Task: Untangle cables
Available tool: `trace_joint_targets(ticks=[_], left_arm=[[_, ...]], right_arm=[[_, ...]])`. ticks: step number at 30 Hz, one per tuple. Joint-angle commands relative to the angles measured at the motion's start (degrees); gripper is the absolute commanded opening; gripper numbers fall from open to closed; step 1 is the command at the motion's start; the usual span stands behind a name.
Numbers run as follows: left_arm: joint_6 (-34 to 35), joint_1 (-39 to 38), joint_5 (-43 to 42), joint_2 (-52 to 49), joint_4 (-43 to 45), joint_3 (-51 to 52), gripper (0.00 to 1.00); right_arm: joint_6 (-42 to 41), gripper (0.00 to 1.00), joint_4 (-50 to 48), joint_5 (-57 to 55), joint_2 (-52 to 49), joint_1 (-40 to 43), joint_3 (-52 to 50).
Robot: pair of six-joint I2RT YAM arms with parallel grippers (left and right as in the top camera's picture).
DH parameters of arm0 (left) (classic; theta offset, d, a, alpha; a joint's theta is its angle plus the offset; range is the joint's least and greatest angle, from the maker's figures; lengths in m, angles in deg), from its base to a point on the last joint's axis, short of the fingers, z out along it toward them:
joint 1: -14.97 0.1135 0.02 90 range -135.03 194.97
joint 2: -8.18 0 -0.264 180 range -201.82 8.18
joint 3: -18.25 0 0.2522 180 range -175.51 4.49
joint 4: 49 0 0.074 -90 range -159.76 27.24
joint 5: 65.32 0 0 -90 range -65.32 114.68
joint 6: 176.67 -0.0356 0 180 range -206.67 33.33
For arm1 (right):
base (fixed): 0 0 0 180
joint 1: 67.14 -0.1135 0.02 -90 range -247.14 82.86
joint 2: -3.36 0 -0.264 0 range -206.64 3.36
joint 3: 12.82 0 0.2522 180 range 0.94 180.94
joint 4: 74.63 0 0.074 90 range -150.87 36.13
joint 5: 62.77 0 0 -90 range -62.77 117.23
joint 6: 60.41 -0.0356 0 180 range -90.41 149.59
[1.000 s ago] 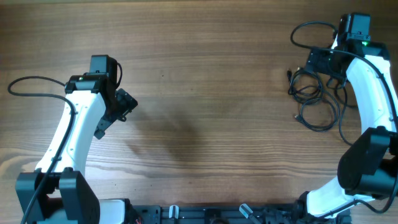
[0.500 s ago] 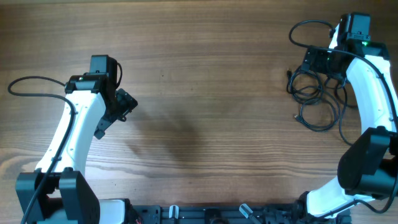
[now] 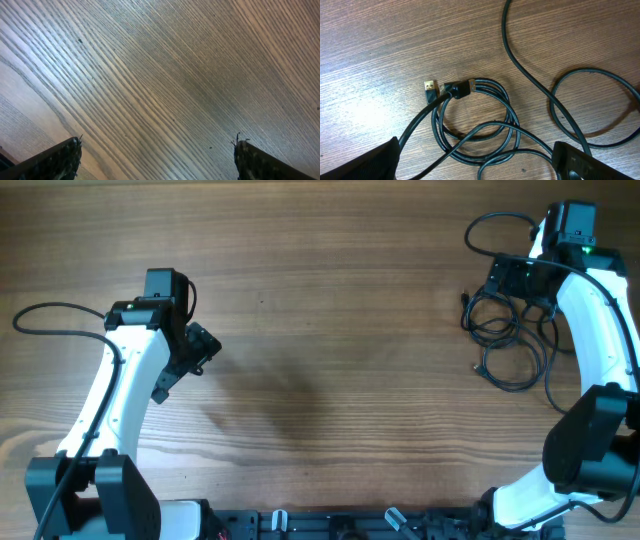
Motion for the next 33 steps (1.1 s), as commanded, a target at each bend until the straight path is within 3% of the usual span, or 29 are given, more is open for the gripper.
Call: trace_joint_targets(ticks=[1, 22, 27, 33], left_arm=[[-0.11, 0.24, 1.11, -0.2, 0.02, 0.37, 1.0], [-0.11, 0.24, 1.11, -0.2, 0.02, 0.39, 1.0], [-0.11, 0.24, 1.11, -0.2, 0.02, 0.39, 1.0], [-0.11, 0.24, 1.11, -0.2, 0.02, 0.39, 1.0]], right_arm=[[-0.26, 1.0, -0.22, 0.76, -1.44, 0.09, -0.04], [-0.24, 1.0, -0.2, 0.74, -1.03, 0.04, -0.04], [-0.24, 1.0, -0.17, 0.76, 5.29, -0.46, -0.04], [-0.26, 1.0, -0.15, 0.76, 21.09, -0.52, -0.04]])
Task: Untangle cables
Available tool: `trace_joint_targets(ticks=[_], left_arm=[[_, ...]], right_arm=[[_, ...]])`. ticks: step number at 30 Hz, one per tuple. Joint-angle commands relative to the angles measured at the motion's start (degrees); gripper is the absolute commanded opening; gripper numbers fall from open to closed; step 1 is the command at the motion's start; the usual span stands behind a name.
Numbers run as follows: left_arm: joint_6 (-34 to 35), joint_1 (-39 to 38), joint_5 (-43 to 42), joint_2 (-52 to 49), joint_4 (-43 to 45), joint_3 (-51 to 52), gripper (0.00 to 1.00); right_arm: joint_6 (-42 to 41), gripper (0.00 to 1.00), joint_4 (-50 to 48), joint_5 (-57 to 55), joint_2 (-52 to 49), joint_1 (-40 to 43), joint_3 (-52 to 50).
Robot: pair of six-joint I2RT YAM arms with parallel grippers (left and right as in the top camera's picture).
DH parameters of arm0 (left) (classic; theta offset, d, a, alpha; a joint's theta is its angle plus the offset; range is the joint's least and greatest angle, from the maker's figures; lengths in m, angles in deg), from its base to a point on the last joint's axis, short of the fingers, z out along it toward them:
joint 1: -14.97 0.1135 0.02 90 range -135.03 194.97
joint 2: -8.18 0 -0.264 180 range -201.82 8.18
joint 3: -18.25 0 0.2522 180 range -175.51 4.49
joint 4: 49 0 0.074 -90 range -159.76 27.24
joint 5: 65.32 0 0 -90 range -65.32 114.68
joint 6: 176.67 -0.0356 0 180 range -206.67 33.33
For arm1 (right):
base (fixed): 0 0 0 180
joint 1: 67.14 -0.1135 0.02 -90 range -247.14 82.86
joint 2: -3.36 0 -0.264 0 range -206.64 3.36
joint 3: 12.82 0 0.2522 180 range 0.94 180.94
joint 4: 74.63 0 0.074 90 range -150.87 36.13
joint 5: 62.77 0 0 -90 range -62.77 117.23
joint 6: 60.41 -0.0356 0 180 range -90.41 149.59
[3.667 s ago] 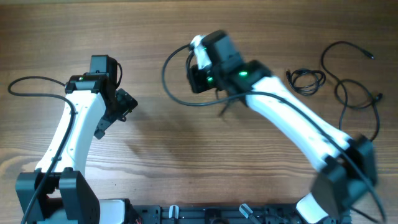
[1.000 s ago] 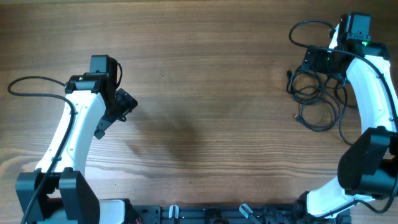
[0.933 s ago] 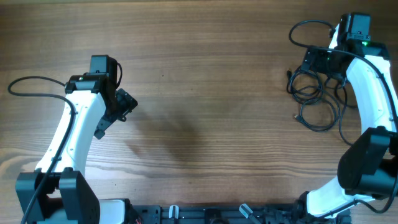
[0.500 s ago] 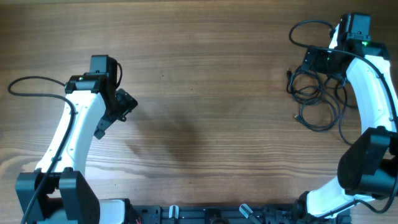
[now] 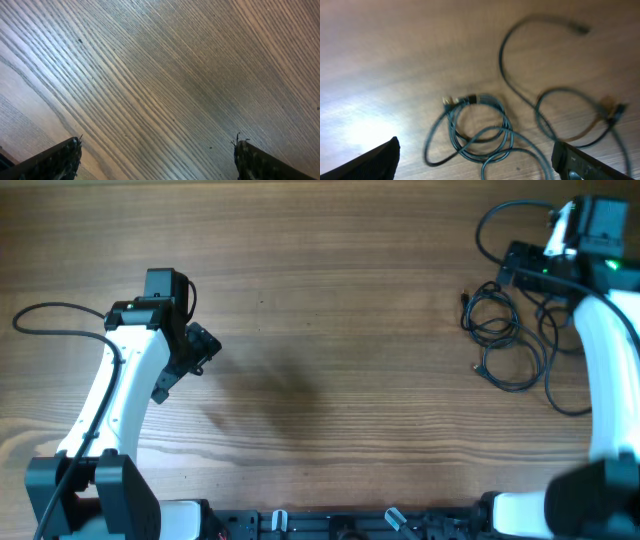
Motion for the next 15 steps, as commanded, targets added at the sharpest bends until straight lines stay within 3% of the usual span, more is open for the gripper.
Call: trace_joint_targets(ticks=[1, 10, 15], left_arm=[[-0.11, 0.24, 1.11, -0.2, 0.02, 0.37, 1.0], [-0.11, 0.24, 1.11, -0.2, 0.02, 0.37, 1.0], [-0.11, 0.24, 1.11, -0.2, 0.02, 0.39, 1.0]], right_arm=[[-0.26, 1.0, -0.15, 0.72, 10.38, -0.35, 0.15], [-0.28, 1.0, 0.28, 0.72, 28.52, -0.83, 0.15], [-0.26, 1.0, 2.64, 0.72, 34.88, -9.31, 0.15]])
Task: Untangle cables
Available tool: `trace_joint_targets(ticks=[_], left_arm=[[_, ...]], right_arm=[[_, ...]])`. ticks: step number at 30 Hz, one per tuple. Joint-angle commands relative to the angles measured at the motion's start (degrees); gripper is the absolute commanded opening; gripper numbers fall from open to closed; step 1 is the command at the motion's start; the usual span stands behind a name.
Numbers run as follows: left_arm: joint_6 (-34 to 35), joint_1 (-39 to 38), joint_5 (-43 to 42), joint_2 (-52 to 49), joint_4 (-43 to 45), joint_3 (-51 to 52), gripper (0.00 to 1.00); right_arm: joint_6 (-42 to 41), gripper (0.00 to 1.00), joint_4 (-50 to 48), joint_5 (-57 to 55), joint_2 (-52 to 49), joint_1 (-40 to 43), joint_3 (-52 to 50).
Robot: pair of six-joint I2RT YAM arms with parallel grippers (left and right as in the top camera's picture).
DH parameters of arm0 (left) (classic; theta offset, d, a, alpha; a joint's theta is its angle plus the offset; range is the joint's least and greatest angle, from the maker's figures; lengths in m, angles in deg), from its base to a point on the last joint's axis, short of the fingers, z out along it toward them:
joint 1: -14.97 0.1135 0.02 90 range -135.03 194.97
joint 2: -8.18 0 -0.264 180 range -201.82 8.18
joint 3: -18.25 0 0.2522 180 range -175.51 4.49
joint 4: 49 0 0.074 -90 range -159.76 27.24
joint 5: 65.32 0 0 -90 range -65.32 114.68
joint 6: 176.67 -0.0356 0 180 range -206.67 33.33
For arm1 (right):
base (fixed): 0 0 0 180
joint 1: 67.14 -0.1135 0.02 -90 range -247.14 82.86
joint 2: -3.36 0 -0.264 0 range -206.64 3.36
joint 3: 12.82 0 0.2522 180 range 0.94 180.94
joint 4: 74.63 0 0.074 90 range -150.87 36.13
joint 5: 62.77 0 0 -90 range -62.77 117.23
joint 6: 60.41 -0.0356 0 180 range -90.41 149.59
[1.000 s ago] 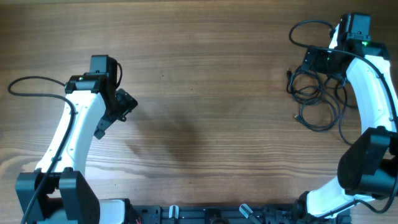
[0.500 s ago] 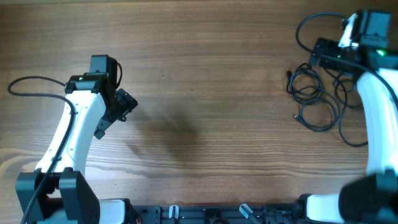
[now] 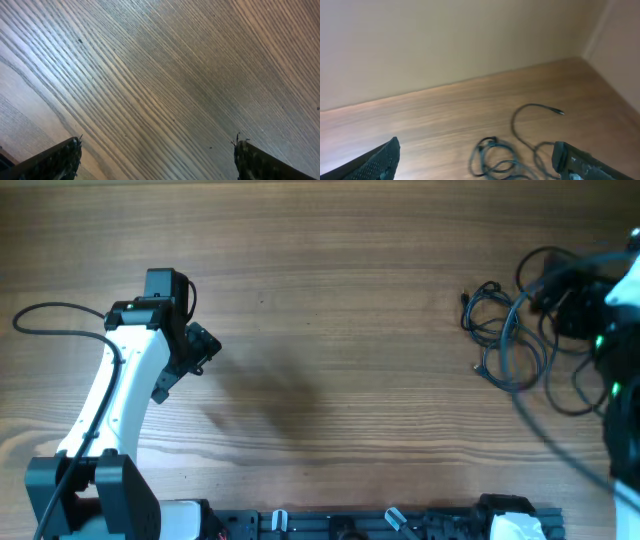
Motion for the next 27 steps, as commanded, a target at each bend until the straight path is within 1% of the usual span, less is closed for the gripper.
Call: trace_joint_targets(ticks=[1, 5, 11, 18, 20, 27], left_arm=[[-0.11, 0.24, 1.09, -0.2, 0.0, 0.37, 1.0], [-0.11, 0.24, 1.09, -0.2, 0.0, 0.37, 1.0], [-0.11, 0.24, 1.09, -0.2, 0.0, 0.37, 1.0], [-0.11, 0.24, 1.09, -0.2, 0.0, 0.37, 1.0], [-0.11, 0.24, 1.09, -0.2, 0.0, 0.37, 1.0], [-0.11, 0.24, 1.09, -0.2, 0.0, 0.39, 1.0]], right_arm=[[-0.26, 1.0, 1.33, 0.66, 3.26, -5.46, 0.15], [-0.26, 1.0, 4.26, 0.66, 6.08, -9.09, 0.15], [-0.24, 1.0, 10.84, 0.66, 9.27, -9.27, 0.15], [0.13, 1.0, 19.65, 0.0, 15.85, -9.31, 0.15], [0.37, 1.0, 20.59, -2.51, 18.23, -10.12, 0.15], [-0.5, 1.0, 21.0, -2.56, 24.35, -15.21, 0.15]])
